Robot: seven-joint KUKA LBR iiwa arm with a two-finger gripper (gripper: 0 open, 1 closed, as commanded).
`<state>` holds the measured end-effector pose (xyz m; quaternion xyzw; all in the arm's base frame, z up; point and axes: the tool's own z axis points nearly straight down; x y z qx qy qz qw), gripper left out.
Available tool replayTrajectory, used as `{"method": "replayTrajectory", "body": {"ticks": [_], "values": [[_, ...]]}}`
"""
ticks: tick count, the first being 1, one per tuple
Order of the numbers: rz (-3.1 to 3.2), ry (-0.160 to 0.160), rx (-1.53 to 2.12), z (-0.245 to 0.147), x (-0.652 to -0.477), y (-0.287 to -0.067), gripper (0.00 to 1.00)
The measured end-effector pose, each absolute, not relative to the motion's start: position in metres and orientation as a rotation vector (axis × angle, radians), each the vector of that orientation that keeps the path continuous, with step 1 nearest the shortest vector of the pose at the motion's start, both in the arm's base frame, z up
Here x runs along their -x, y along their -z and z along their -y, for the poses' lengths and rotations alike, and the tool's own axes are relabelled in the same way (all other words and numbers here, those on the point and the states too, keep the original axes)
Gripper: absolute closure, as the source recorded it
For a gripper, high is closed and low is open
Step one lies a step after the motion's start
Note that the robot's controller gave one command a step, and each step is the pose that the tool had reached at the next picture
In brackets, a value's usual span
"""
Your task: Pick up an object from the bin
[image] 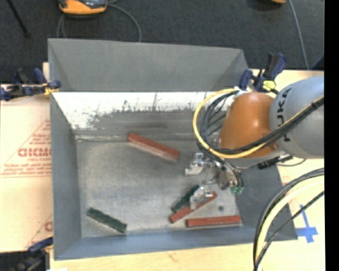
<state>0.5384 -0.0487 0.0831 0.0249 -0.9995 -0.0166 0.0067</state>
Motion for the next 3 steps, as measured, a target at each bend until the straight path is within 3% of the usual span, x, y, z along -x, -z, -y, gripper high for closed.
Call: {"method": "replayTrajectory", "body": {"ticks": [1, 2, 3], "values": [[3.139, 0.001, 0.189, 0.064, -0.573, -0.118, 1.0], [3.165, -0.006, -0.006, 0.077, -0.489, -0.079, 0.0], [3.149, -0.003, -0.009, 0.077, -0.486, -0.08, 1.0]]}}
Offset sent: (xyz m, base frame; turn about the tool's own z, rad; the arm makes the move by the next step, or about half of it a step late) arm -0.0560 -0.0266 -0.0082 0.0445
